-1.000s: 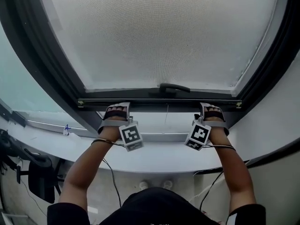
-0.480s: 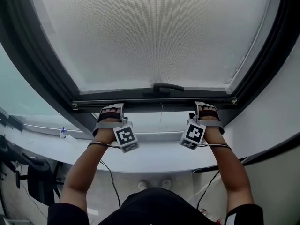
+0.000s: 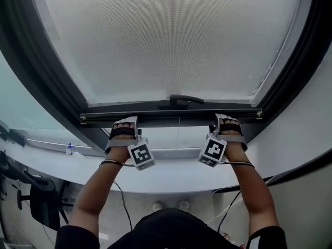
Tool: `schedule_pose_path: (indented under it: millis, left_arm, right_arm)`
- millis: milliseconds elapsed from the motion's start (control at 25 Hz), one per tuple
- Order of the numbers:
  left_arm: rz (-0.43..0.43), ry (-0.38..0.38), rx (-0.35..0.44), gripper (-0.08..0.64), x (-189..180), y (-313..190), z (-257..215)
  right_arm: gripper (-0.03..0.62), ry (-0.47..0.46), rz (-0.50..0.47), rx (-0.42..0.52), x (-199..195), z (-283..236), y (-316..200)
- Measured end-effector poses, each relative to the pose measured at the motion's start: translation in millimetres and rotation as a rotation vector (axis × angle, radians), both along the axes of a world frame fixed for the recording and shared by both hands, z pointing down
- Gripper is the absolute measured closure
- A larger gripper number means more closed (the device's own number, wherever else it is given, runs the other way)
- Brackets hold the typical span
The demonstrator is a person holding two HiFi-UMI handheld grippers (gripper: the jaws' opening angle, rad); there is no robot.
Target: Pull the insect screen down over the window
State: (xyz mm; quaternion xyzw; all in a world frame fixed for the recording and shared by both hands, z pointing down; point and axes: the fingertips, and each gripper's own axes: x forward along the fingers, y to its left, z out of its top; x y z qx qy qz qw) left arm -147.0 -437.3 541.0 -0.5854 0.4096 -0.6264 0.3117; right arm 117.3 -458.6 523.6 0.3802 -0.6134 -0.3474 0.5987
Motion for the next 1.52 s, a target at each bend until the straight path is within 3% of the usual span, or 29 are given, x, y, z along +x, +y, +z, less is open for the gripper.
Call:
schedule_pose_path:
  millis: [160, 200, 400, 600, 800, 960, 1040, 1240, 1400, 1520]
  left_arm:
    - [-0.005, -0.002, -0.021, 0.268, -1.4, -2.7, -2.7]
    - [-0.004, -0.001, -0.021, 0.273, -1.3, -2.7, -2.9]
    - [-0.011, 0.017, -0.046, 0.288, -0.3, -3.0, -6.5]
    - [-0.015, -0.022, -0.015, 0.288, -5.2, -5.1, -1.6]
    - [-0.001, 0.018, 0.009, 0.288, 0.4, -3.7, -5.6]
    - [-0.01, 0.009, 0.032, 0.288, -1.1, -4.8, -17.9]
    - [-0.024, -0.014, -0.002, 0.291, -3.4, -5.0, -23.5]
    - [-0.017, -0.031, -0.125, 0.29, -4.5, 7.0, -16.0]
    - [-0.033, -0.077, -0.192, 0.29, -10.4, 15.4, -9.5]
    - [-0.022, -0.066, -0.172, 0.291, -7.9, 11.9, -1.9]
  right_arm:
    - [0.349, -0.003, -0.006, -0.001, 0.1, -2.3, -3.6]
    - [0.38, 0.018, -0.001, -0.009, 2.9, -2.0, -2.9]
    - [0.38, 0.1, 0.02, -0.07, 12.1, -0.6, 1.6]
    - [0.379, 0.03, -0.001, 0.017, 0.5, -3.2, -5.3]
    - [0.379, 0.095, 0.016, -0.008, 12.5, -0.3, -0.3]
    - [0.379, 0.053, -0.005, 0.056, 7.1, -13.0, -5.2]
    - [0.377, 0.042, -0.009, 0.042, 3.9, -19.8, -6.4]
    - [0.379, 0.057, -0.015, -0.096, 4.7, -13.5, 7.3]
    - [0.379, 0.06, -0.012, -0.125, 6.0, -4.7, 11.0]
    - [0.379, 0.084, 0.005, -0.125, 10.0, 1.0, 12.3]
